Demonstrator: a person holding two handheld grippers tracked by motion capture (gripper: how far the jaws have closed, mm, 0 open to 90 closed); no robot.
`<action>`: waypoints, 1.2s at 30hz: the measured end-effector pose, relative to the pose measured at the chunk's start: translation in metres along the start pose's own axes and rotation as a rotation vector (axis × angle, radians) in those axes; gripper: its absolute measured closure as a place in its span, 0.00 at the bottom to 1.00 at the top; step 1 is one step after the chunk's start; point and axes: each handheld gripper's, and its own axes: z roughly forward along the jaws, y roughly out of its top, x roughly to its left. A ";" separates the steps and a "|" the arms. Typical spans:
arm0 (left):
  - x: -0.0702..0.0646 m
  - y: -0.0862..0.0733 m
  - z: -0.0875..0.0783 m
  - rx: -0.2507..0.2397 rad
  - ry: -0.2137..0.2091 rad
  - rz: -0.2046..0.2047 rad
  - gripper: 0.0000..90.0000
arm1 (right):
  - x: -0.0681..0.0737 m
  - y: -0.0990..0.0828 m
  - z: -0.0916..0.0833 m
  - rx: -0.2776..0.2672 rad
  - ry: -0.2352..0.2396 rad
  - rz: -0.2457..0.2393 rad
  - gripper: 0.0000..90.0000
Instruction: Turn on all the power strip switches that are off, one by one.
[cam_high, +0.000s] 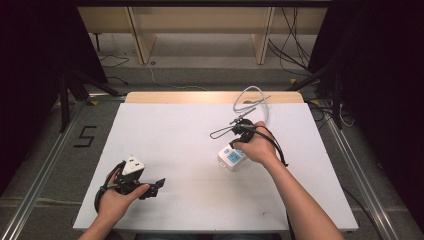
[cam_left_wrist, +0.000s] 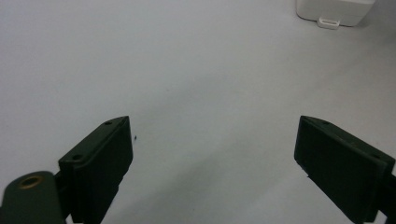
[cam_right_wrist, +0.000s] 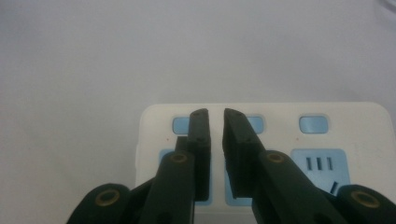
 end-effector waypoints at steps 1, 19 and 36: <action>0.000 0.000 0.000 0.000 0.000 0.000 0.13 | -0.001 -0.001 -0.001 0.000 -0.001 0.000 0.90; 0.000 0.000 0.001 0.000 0.007 -0.010 0.13 | -0.011 -0.033 -0.023 -0.082 -0.011 0.034 0.76; 0.000 0.000 0.001 -0.001 0.013 -0.011 0.13 | -0.014 -0.069 -0.030 -0.166 -0.035 0.058 0.62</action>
